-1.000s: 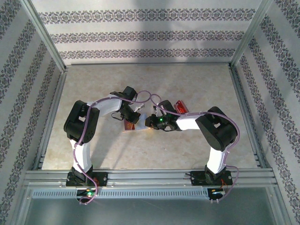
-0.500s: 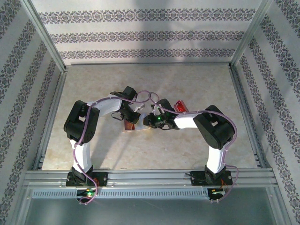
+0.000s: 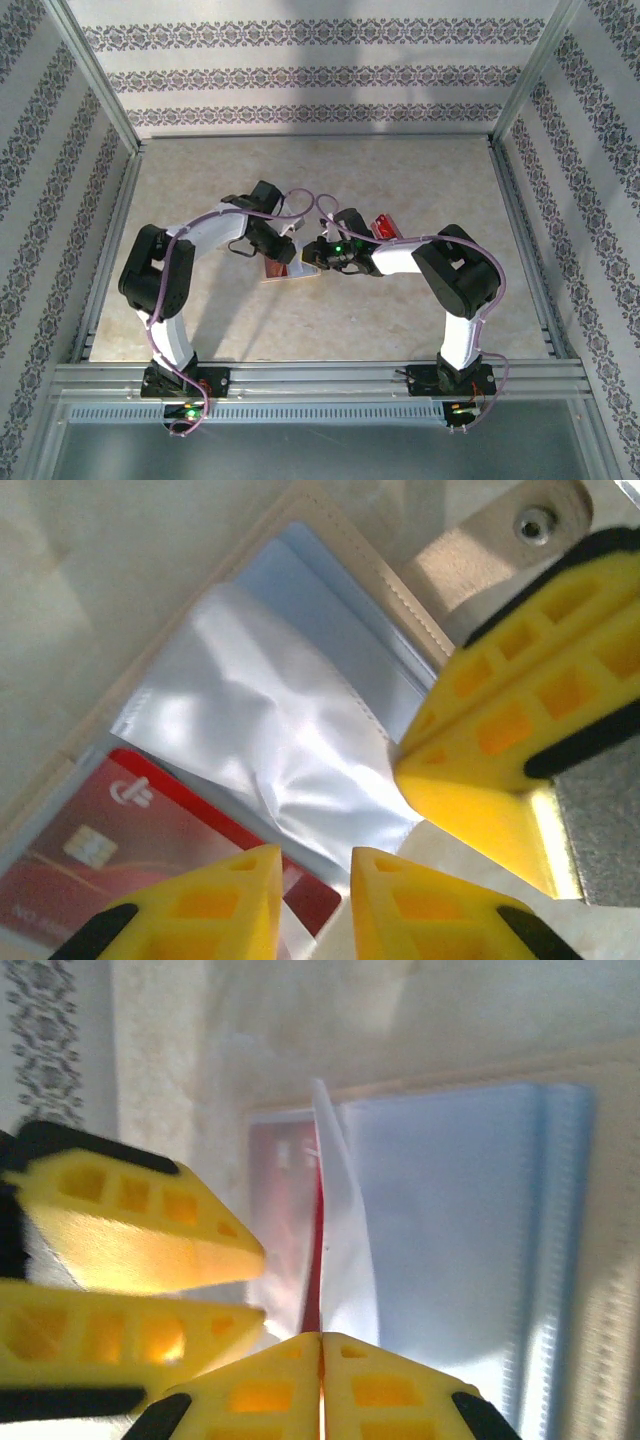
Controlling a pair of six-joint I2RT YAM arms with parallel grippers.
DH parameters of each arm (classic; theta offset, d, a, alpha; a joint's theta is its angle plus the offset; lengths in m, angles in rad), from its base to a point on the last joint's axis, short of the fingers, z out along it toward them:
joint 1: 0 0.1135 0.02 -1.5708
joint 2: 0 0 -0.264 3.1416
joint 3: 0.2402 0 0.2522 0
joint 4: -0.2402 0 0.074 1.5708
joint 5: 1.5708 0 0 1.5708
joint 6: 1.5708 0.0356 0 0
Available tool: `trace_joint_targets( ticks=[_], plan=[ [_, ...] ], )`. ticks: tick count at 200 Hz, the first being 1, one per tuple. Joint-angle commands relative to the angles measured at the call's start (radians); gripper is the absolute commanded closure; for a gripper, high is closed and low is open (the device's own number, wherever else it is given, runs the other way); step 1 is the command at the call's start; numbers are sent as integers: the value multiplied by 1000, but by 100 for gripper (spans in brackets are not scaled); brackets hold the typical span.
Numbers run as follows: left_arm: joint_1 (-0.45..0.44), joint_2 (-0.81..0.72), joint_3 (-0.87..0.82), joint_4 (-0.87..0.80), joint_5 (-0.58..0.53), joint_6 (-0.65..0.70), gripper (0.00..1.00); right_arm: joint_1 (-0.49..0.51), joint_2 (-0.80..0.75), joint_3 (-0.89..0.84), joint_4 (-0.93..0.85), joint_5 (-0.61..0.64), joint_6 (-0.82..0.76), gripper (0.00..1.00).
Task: Put the credit cards into the card holder
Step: Flip over the card slot in the card holder.
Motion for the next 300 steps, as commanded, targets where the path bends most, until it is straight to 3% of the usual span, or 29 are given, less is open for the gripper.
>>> trace_joint_targets(
  ticks=[1, 38, 95, 130, 149, 183, 210, 238, 270, 300],
  plan=[
    [10, -13, -40, 8, 30, 30, 72, 8, 21, -20, 128, -50, 68, 90],
    [10, 28, -42, 26, 39, 19, 66, -1, 15, -31, 90, -24, 49, 97],
    [10, 79, -21, 18, 29, 16, 67, 3, 6, -31, 101, -32, 60, 98],
    [52, -67, -36, -29, 60, 52, 65, 18, 31, 7, 88, -42, 55, 98],
    [110, -159, -63, -35, 70, 59, 57, 38, 54, 41, 89, -49, 59, 98],
    [238, -277, -132, 46, 72, 15, 53, 67, 116, 111, 90, -56, 69, 98],
    [273, -358, -192, 114, 25, 46, 42, 91, 146, 155, 83, -50, 73, 97],
    [291, -424, -252, 187, -20, 83, 33, 122, 193, 243, -43, -25, 13, 98],
    [326, -472, -277, 214, -65, 116, 32, 164, 236, 363, -259, 44, -93, 97],
    [340, -483, -288, 222, -47, 115, 31, 186, 272, 445, -344, 81, -131, 97]
  ],
)
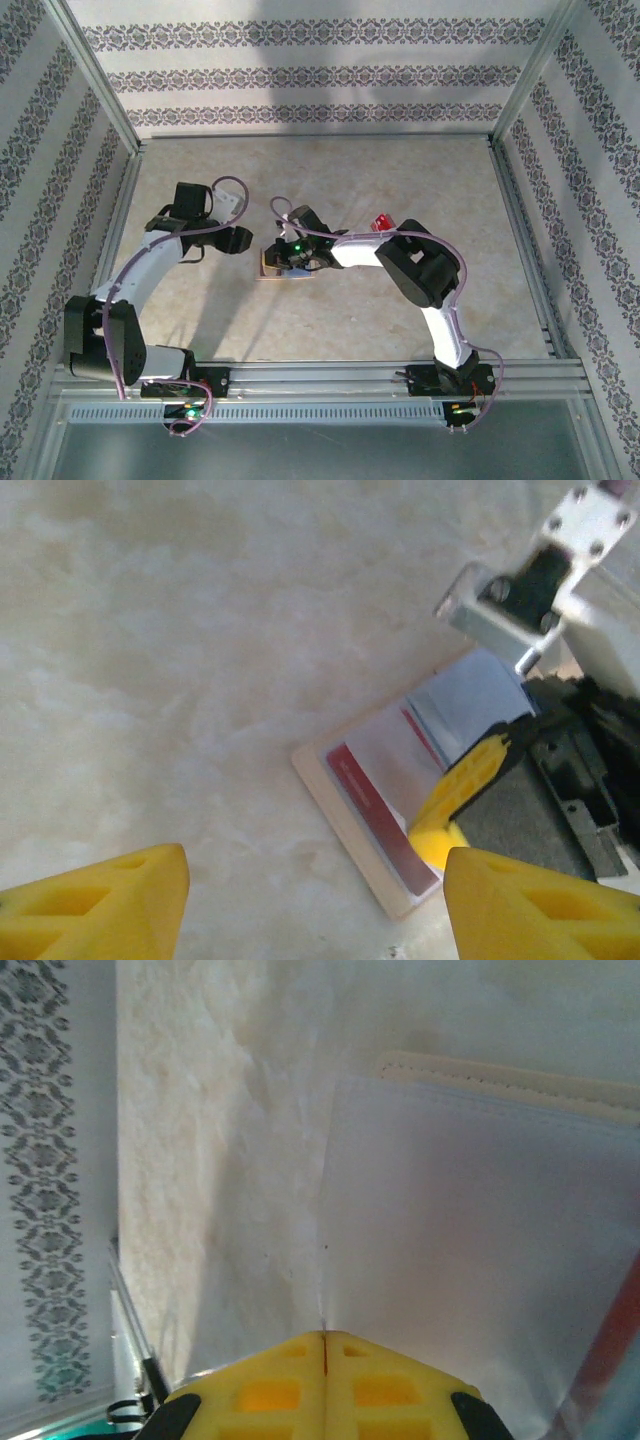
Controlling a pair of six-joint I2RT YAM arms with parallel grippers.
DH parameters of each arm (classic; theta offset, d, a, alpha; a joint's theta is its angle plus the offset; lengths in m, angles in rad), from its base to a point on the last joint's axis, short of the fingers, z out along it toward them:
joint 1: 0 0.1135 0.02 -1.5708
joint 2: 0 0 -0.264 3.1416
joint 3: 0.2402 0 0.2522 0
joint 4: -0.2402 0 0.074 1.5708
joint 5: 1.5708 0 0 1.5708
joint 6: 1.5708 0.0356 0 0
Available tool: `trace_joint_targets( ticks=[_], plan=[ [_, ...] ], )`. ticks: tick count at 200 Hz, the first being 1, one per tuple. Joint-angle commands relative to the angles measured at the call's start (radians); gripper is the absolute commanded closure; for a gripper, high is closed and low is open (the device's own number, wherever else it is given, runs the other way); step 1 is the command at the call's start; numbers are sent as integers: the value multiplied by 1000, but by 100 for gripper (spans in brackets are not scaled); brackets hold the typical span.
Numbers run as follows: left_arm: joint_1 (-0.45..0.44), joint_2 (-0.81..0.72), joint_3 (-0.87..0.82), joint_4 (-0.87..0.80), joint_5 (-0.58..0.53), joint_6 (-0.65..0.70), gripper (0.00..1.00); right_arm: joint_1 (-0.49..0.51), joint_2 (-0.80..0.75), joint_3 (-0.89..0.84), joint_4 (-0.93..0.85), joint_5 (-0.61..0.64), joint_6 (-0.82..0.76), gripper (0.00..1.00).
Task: Put the credit cards into the card holder
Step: Flip over the card slot in the card holder.
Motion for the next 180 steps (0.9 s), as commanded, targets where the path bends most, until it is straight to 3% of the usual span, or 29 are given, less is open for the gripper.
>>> trace_joint_targets(
  ticks=[1, 18, 50, 72, 120, 153, 180],
  plan=[
    [17, -19, -13, 47, -6, 31, 31, 16, 35, 61, -128, 50, -70, 97],
    [16, -14, -8, 45, 0, 35, 29, 22, 60, 93, -135, 47, -68, 94],
    [16, -15, 9, 28, -11, 64, 24, 30, 73, 139, -170, 57, -79, 75],
    [16, -27, 40, -7, -27, 99, 20, 30, 54, 152, -196, 54, -106, 68],
    [7, 36, 215, -91, -10, 160, 18, -5, -92, 124, -281, 53, -193, 66],
    [-14, 101, 315, -52, 27, 172, 21, -61, -247, 71, -400, 101, -293, 64],
    [-33, 141, 361, 4, 64, 103, 23, -135, -365, 21, -495, 150, -359, 62]
  ],
)
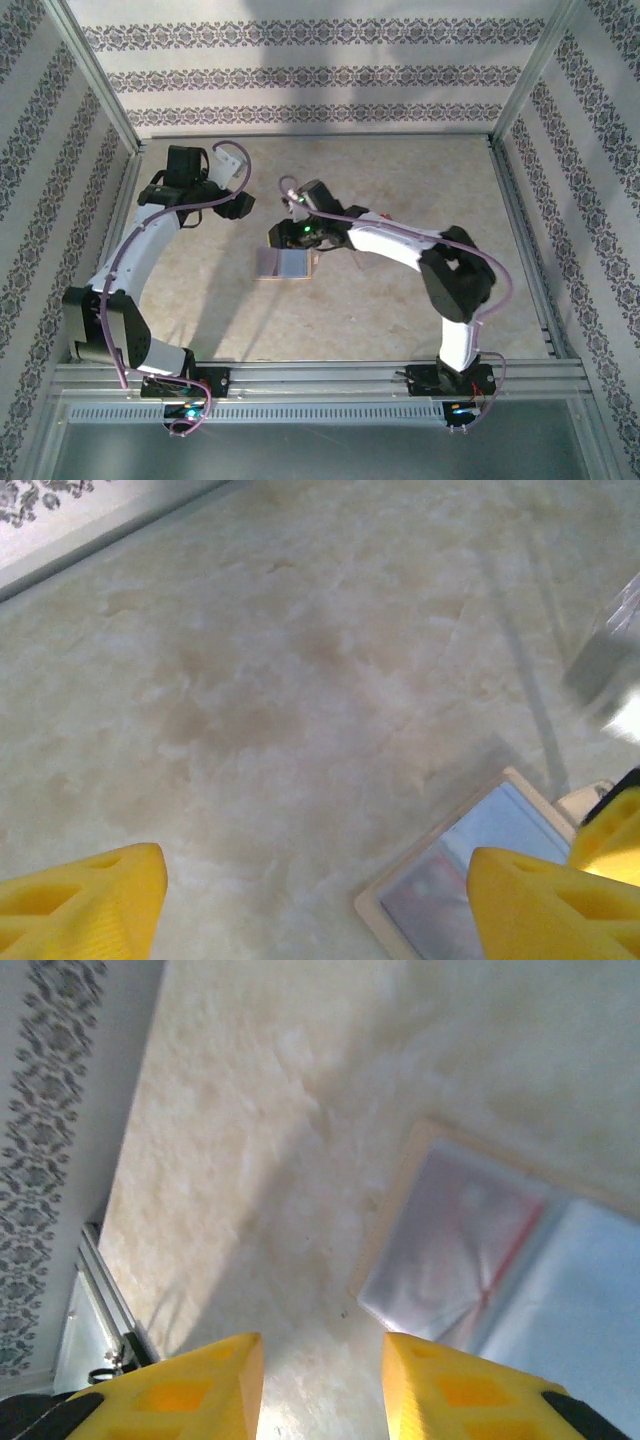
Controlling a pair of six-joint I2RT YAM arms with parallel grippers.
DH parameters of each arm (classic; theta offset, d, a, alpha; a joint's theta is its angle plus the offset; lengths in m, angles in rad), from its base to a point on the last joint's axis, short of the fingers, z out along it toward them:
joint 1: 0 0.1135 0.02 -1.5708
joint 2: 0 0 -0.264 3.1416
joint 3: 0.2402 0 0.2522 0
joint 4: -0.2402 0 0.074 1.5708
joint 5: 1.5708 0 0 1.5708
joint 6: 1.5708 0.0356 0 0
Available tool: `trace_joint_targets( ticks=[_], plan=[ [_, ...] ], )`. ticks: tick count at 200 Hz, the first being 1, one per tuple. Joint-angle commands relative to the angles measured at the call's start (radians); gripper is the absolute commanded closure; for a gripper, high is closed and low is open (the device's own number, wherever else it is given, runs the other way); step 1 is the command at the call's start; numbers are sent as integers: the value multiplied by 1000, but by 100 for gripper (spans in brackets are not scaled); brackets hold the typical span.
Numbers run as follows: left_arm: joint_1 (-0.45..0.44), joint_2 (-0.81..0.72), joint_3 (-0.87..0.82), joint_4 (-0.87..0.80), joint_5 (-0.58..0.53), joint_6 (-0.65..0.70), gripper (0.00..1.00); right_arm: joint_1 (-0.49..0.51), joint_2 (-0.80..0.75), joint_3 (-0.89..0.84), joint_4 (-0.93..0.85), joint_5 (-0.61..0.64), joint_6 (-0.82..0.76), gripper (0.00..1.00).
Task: Put the credit cards into the card holder
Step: Flip over the card slot in the card holder, then pick up the credit card from the storage box.
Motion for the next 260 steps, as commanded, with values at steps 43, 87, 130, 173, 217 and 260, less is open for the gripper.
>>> trace_joint_targets(
  ticks=[43, 87, 130, 173, 217, 260],
  plan=[
    [-106, 135, 90, 91, 91, -188, 29, -175, -290, -93, -353, 283, -251, 56],
    [-254, 249, 164, 91, 126, -303, 44, -263, -462, -151, -538, 470, -378, 41],
    [-424, 324, 196, 96, 108, -319, 79, -426, -539, -218, -542, 429, -461, 34],
    [-552, 466, 303, 28, 96, -369, 100, -519, -511, -243, -480, 378, -529, 34],
    [-616, 571, 379, -7, 59, -398, 100, -544, -426, -260, -383, 330, -510, 37],
    [-630, 653, 432, -39, 35, -387, 100, -536, -344, -263, -342, 323, -511, 40]
  ],
)
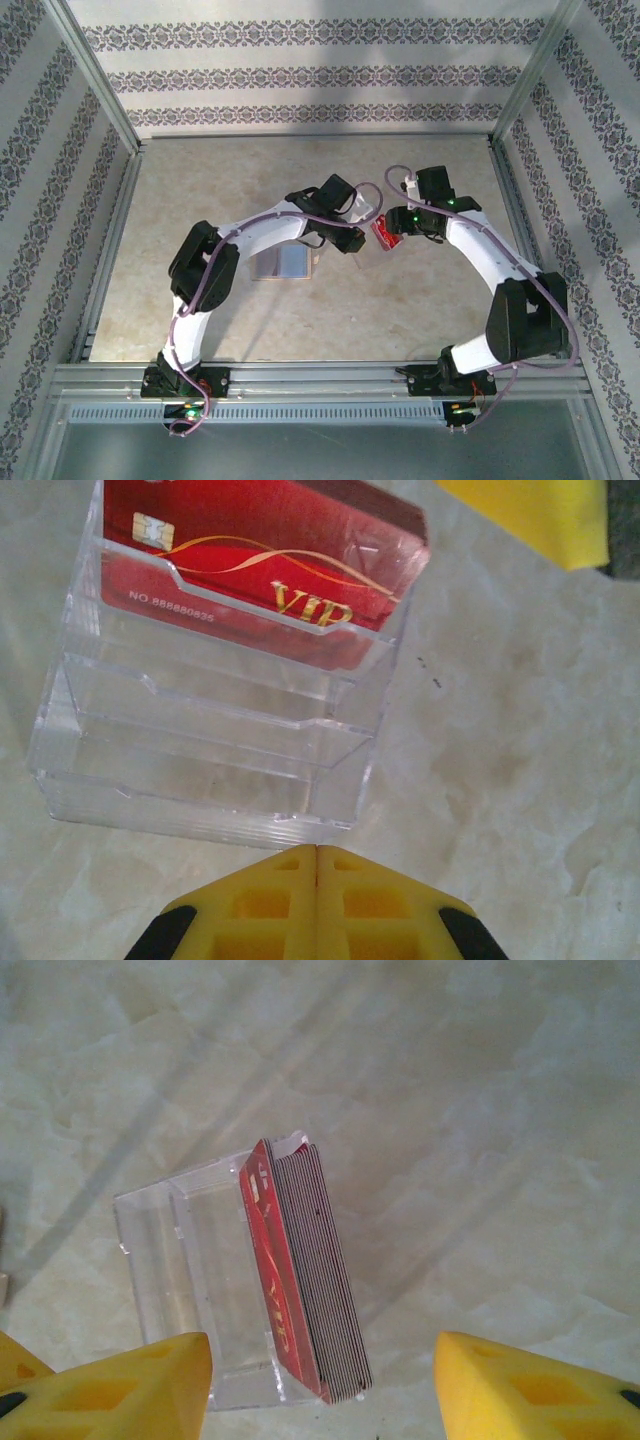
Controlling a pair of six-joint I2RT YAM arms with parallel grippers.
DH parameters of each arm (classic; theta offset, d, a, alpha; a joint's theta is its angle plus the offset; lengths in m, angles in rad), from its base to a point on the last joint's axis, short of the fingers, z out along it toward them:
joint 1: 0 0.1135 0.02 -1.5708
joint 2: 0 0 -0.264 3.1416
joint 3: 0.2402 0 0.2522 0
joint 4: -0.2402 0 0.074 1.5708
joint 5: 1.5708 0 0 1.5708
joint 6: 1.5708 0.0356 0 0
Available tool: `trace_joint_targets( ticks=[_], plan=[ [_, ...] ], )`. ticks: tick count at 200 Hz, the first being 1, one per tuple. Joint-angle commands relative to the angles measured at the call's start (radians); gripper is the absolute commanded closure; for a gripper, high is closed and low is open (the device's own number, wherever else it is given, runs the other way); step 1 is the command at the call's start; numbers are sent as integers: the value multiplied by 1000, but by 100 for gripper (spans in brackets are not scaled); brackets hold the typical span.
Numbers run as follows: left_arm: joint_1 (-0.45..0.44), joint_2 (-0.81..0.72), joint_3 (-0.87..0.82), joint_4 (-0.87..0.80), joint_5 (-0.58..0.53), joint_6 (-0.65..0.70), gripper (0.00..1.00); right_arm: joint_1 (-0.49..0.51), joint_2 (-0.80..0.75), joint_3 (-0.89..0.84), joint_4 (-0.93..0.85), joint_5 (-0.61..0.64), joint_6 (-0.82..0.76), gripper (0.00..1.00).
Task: Put the credit cards into the card holder
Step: Pick up the credit card from the storage box.
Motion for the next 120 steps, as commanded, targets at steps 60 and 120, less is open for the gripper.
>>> trace_joint_targets(
  ticks=[60, 120],
  plan=[
    [-11, 119, 102, -81, -57, -1, 100, 1, 79, -1, 53, 4, -17, 41],
    [-10, 143, 72, -75, -81, 9, 100, -5, 111, -13, 43, 23, -17, 42]
  ],
)
